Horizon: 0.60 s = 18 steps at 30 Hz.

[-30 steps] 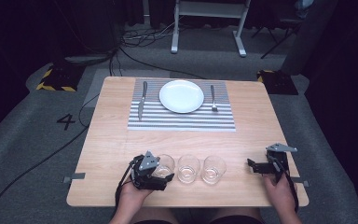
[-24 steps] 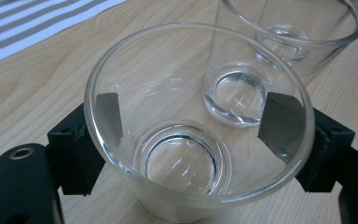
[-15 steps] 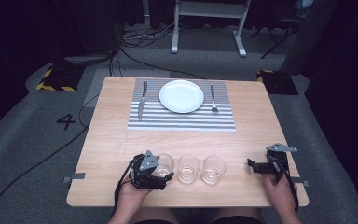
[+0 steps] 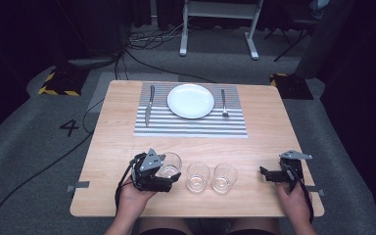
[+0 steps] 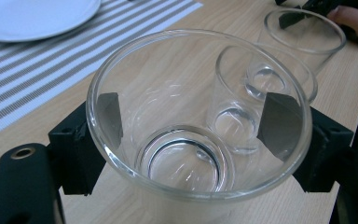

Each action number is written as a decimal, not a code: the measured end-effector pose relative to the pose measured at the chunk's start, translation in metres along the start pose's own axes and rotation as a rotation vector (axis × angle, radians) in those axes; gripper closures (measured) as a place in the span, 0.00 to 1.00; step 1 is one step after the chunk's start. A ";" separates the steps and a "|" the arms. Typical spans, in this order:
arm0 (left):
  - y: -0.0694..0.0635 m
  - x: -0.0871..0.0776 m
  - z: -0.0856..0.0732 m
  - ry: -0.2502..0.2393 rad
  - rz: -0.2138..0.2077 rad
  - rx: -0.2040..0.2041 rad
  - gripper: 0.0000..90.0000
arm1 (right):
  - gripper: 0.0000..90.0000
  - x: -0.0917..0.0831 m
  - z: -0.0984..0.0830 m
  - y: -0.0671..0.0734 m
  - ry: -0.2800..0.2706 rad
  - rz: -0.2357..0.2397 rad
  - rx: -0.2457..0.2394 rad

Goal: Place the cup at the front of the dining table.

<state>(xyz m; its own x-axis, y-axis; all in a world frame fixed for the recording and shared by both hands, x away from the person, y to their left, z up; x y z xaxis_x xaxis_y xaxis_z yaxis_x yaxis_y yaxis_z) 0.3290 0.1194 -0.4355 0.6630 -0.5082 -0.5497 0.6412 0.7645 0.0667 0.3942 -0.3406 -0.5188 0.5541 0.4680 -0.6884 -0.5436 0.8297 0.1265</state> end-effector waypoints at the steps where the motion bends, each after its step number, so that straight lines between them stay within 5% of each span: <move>1: 0.001 -0.001 0.001 -0.004 -0.001 0.000 0.21 | 0.01 0.000 0.000 0.000 0.000 0.000 0.000; 18: 0.019 -0.010 0.025 -0.078 0.023 -0.019 0.21 | 0.01 0.000 0.000 0.000 0.000 0.000 0.001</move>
<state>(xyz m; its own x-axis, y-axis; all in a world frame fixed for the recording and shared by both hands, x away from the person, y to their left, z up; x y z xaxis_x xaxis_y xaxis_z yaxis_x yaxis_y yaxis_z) 0.3441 0.1290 -0.4074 0.7059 -0.5192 -0.4818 0.6187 0.7831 0.0626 0.3941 -0.3405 -0.5188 0.5540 0.4679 -0.6886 -0.5429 0.8301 0.1272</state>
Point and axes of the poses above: each handheld gripper's, and its own axes: x roughly forward along the jaws, z roughly out of its top, y roughly to its left, the point moved 2 cm from there along x, roughly forward along the jaws, and after that the axes turned 12 degrees about z, right-handed, at the moved point
